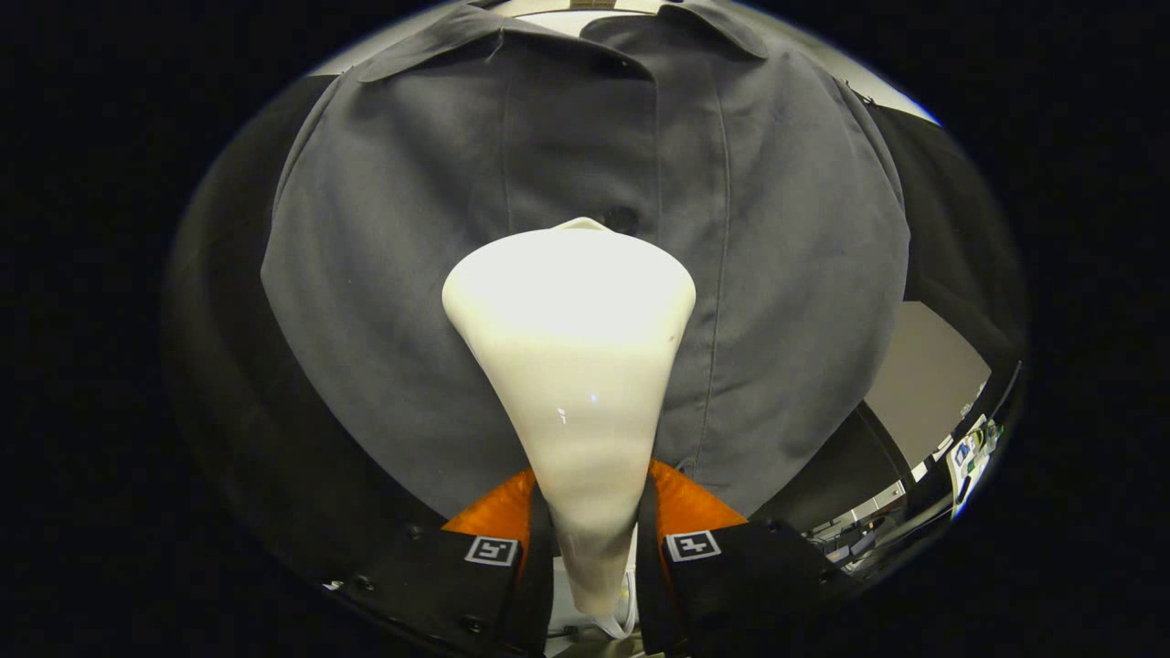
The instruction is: Iron the clothes twice with a garment steamer, once on the left side and once on the right side.
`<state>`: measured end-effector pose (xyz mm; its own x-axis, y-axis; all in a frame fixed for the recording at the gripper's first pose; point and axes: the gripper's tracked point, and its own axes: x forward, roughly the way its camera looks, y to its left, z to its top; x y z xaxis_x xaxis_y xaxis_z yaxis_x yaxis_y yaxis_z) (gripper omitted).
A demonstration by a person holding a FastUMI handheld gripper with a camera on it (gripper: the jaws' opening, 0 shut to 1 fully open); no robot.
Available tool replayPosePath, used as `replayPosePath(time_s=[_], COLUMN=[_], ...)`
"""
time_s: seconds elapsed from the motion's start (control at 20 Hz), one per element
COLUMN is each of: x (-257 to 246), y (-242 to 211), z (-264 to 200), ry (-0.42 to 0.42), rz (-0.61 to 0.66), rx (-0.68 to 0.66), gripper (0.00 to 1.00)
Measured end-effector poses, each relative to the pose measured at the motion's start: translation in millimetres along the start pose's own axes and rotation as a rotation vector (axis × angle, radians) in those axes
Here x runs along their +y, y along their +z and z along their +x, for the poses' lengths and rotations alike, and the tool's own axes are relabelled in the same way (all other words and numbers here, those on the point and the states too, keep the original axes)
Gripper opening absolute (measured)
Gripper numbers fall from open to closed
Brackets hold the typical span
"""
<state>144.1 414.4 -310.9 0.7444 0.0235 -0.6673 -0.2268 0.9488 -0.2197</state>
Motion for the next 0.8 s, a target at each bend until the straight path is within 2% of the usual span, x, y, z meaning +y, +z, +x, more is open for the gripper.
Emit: replayPosePath(time_s=[0.3,0.8], x=[0.2,8.9], y=[2.5,-83.3], z=[17.1,38.1], ry=[-0.018,0.000], rz=[-0.033,-0.060], rx=[-0.002,0.136], gripper=[0.45,0.45])
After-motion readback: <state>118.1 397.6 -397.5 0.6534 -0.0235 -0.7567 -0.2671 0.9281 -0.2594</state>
